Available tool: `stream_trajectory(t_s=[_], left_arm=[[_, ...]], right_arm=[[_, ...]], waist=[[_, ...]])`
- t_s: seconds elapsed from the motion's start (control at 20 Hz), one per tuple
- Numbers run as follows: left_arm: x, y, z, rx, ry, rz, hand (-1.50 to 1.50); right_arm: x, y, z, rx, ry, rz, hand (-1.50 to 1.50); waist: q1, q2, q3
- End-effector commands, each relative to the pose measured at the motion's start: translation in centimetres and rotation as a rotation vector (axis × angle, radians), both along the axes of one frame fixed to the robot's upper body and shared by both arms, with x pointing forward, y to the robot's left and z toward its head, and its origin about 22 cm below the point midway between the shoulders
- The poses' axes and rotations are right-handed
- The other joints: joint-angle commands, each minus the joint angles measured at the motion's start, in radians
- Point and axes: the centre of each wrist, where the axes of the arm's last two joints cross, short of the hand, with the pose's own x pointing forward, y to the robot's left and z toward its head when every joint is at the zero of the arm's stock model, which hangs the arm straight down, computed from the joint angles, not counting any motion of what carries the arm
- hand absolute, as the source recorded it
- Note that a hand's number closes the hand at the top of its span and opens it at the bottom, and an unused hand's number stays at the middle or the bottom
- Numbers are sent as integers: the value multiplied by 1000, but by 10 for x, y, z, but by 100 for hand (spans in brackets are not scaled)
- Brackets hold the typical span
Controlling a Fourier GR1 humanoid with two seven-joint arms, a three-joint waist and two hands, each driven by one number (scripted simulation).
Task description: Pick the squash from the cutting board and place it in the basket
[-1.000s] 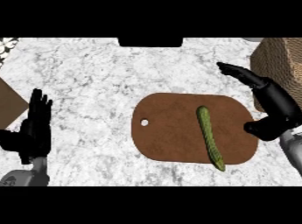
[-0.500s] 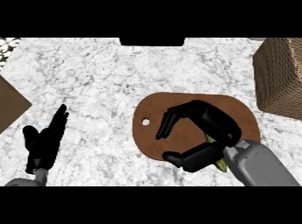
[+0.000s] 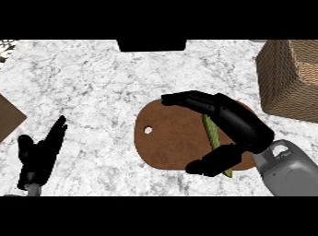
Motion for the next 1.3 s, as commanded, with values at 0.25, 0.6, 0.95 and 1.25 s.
stream_trajectory(t_s=[0.25, 0.6, 0.95, 1.25], left_arm=[[-30, 6, -27, -10, 190, 23, 0], [-32, 8, -28, -21, 198, 17, 0], [-34, -5, -30, -19, 194, -12, 0], [-16, 8, -16, -28, 195, -7, 0]], right_arm=[[1, -49, 135, -423, -224, -154, -150], [0, -77, 182, -735, -80, -28, -150], [1, -90, 198, -880, -24, -17, -150], [4, -95, 199, -824, -10, 21, -150]], waist=[[6, 13, -14], [12, 20, -14], [26, 24, -12], [24, 25, -11]])
